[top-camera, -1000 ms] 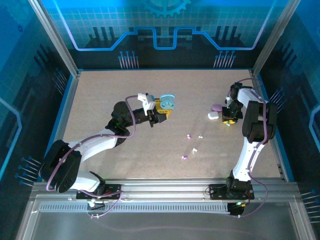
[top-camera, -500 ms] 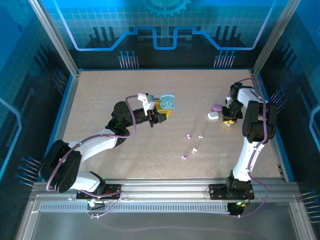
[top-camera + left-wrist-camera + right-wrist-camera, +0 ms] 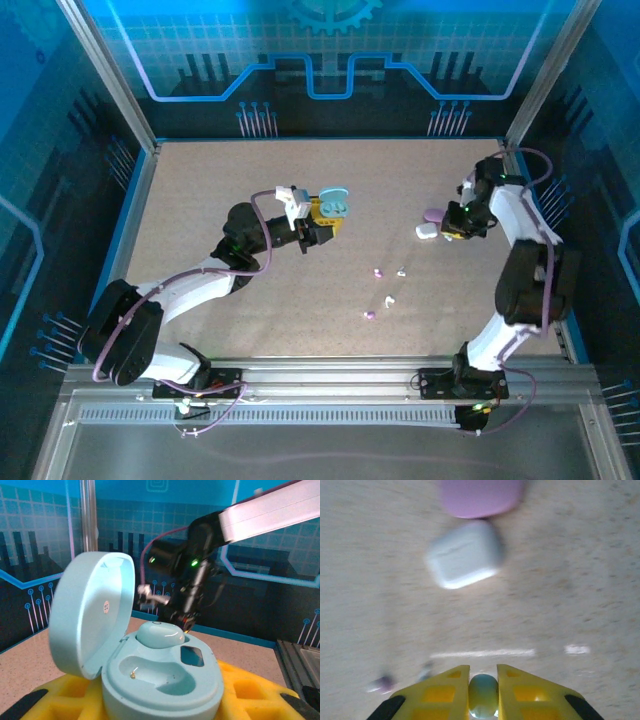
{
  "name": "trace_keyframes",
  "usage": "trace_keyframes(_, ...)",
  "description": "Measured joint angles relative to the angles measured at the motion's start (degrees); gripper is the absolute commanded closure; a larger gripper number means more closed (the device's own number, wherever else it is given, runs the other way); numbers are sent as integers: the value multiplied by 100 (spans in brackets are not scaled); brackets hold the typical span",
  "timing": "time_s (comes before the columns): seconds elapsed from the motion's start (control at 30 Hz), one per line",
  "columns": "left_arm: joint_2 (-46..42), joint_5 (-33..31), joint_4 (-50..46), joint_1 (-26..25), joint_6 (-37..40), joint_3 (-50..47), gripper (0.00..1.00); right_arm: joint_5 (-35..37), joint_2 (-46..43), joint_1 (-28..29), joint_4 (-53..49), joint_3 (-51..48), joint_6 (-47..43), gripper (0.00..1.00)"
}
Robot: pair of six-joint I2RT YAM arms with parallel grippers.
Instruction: Insert the wireless bluetooth earbuds into the charging case
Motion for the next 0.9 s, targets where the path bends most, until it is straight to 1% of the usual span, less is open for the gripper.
trace_keyframes(0.1,79,-142,7,-2,7,0,68,-938,-750,76,234,-201,382,80)
trace_keyframes(0.17,170,-247,2,-7,20,0,68,-1497,-1027,214,393,-216,627,80)
trace_keyframes(0.27,328,-409,-2,-22,26,0,68,-2271,-1259,514,695,-256,981,80)
trace_keyframes(0.4,435,-601,0,-42,44,0,68,-3032,-1370,981,1014,-262,1394,79)
trace_keyframes(0.6,483,-787,28,-118,160,0,68,-3576,-1445,1725,1504,-236,1932,79)
trace_keyframes(0.77,542,-942,76,-195,247,0,68,-3617,-1447,2337,1768,2,2269,78)
trace_keyframes(0.9,584,-1075,179,-273,326,0,68,-3571,-1447,2695,1954,264,2413,78)
